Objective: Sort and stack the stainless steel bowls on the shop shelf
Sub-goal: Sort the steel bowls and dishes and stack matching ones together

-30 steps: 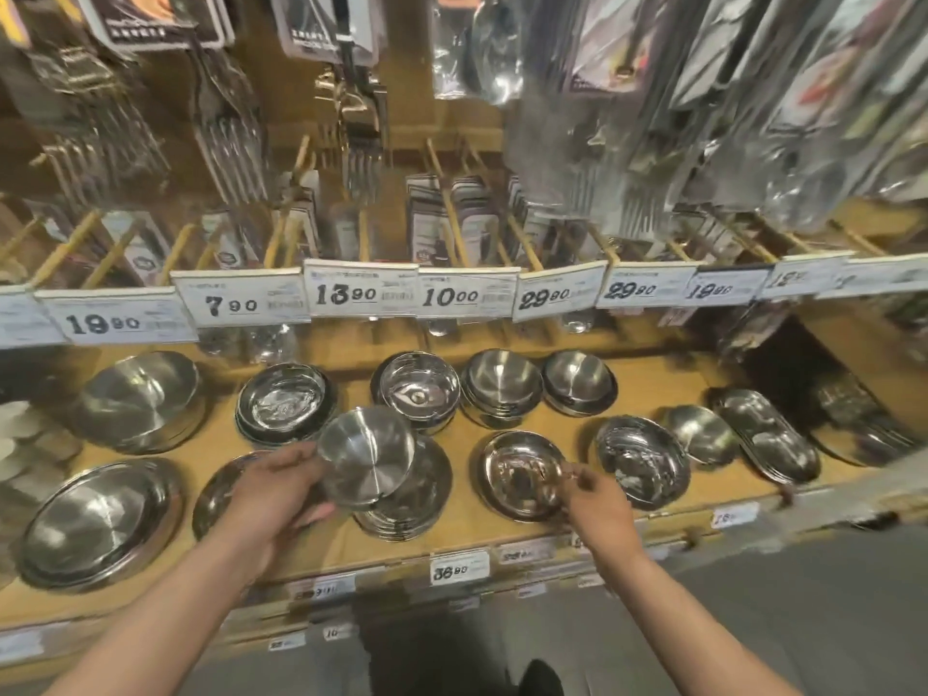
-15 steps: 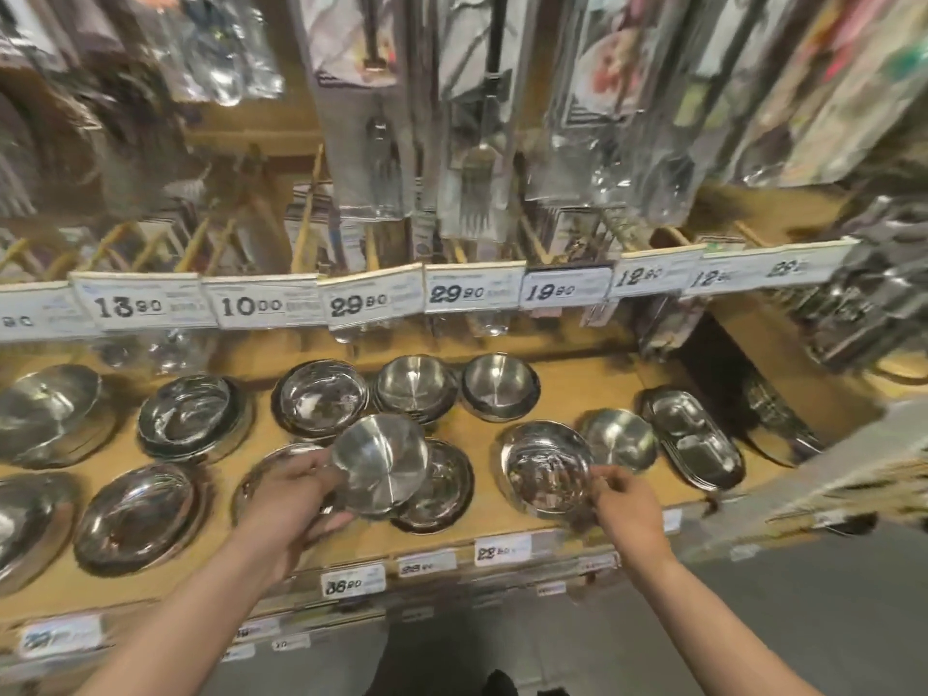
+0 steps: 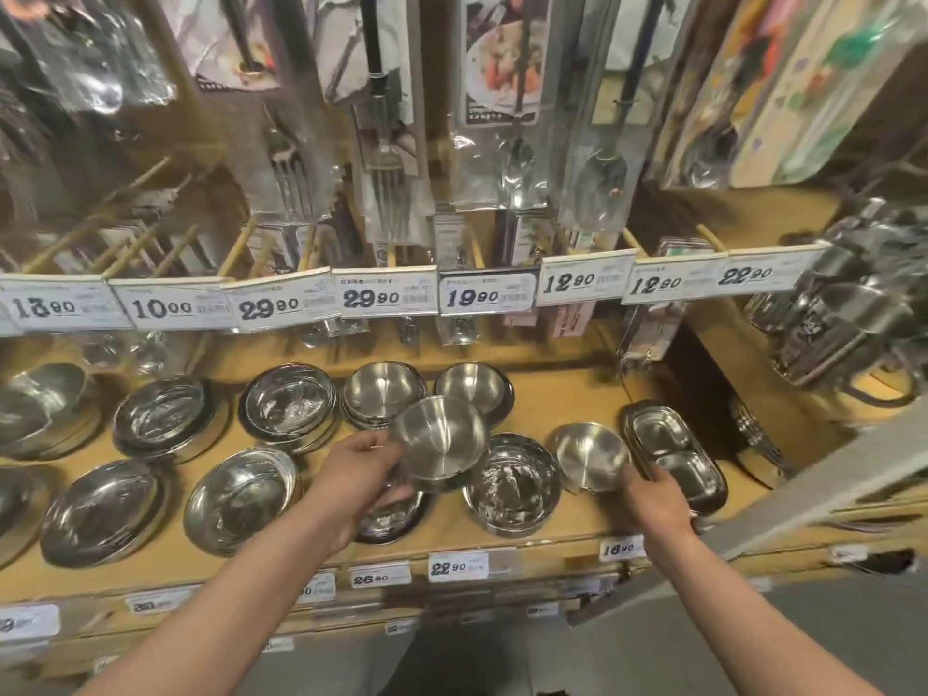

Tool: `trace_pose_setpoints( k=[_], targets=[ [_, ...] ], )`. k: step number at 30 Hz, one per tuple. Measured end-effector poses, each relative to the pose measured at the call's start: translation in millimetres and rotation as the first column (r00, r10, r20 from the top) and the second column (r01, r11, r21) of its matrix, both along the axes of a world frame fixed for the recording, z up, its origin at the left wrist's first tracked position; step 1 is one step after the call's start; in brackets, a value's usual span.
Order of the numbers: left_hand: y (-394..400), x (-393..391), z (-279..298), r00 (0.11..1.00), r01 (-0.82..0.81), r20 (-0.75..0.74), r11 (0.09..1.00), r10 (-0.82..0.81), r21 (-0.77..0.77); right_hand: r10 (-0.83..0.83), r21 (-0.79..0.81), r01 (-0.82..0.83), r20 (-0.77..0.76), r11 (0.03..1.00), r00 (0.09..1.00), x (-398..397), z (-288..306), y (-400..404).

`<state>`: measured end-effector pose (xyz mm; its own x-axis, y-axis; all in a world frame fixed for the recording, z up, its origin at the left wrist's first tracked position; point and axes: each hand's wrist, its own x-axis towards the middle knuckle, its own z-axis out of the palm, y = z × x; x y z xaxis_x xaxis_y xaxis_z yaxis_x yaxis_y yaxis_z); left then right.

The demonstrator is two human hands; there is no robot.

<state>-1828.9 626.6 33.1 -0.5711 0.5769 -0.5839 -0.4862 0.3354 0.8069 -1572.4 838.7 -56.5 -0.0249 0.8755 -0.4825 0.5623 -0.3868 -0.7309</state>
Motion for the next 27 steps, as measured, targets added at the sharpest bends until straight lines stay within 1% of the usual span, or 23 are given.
trace_pose_setpoints(
  k=[3, 7, 10, 12, 14, 16, 19, 21, 24, 27],
  targets=[
    [21.1, 13.1, 0.3, 0.998, 0.041, -0.036, 0.999, -0.042, -0.025, 0.049, -0.035, -0.050, -0.025, 0.998, 0.998, 0.6, -7.1, 6.0],
    [52.2, 33.4, -4.8, 0.988, 0.125, -0.085, 0.990, -0.130, -0.058, 0.028, -0.044, -0.031, -0.080, 0.999, 0.996, 6.4, -17.6, 7.2],
    [82.0, 50.6, -10.6, 0.979, 0.187, -0.067, 0.980, -0.191, -0.068, 0.043, -0.090, -0.054, -0.118, 0.994, 0.992, 11.0, -21.1, 10.1],
    [107.2, 59.0, -17.2, 0.962, 0.245, -0.100, 0.964, -0.256, -0.104, 0.047, -0.089, -0.062, -0.164, 0.994, 0.985, 12.8, -22.8, 13.7],
    [133.3, 65.6, -21.6, 0.927, 0.316, -0.164, 0.937, -0.338, -0.149, 0.029, -0.100, -0.054, -0.241, 0.994, 0.970, 12.7, -22.6, 18.3],
    [156.7, 72.3, -24.3, 0.884, 0.369, -0.234, 0.911, -0.405, -0.183, -0.015, -0.144, -0.036, -0.333, 0.989, 0.943, 10.7, -19.0, 22.4],
    [185.3, 78.8, -28.3, 0.766, 0.432, -0.374, 0.850, -0.523, -0.302, -0.073, -0.199, -0.011, -0.408, 0.980, 0.910, 9.8, -13.2, 27.0],
    [198.9, 81.3, -33.5, 0.686, 0.479, -0.408, 0.796, -0.603, -0.371, -0.091, -0.202, 0.003, -0.430, 0.979, 0.898, 10.8, -8.5, 28.4],
    [210.7, 84.7, -43.9, 0.581, 0.520, -0.444, 0.731, -0.682, -0.442, -0.057, -0.162, -0.007, -0.387, 0.987, 0.920, 14.6, -7.7, 30.5],
    [213.5, 86.1, -57.1, 0.562, 0.523, -0.482, 0.740, -0.672, -0.423, -0.019, -0.109, -0.023, -0.368, 0.994, 0.930, 15.2, -12.0, 31.1]
  ],
)
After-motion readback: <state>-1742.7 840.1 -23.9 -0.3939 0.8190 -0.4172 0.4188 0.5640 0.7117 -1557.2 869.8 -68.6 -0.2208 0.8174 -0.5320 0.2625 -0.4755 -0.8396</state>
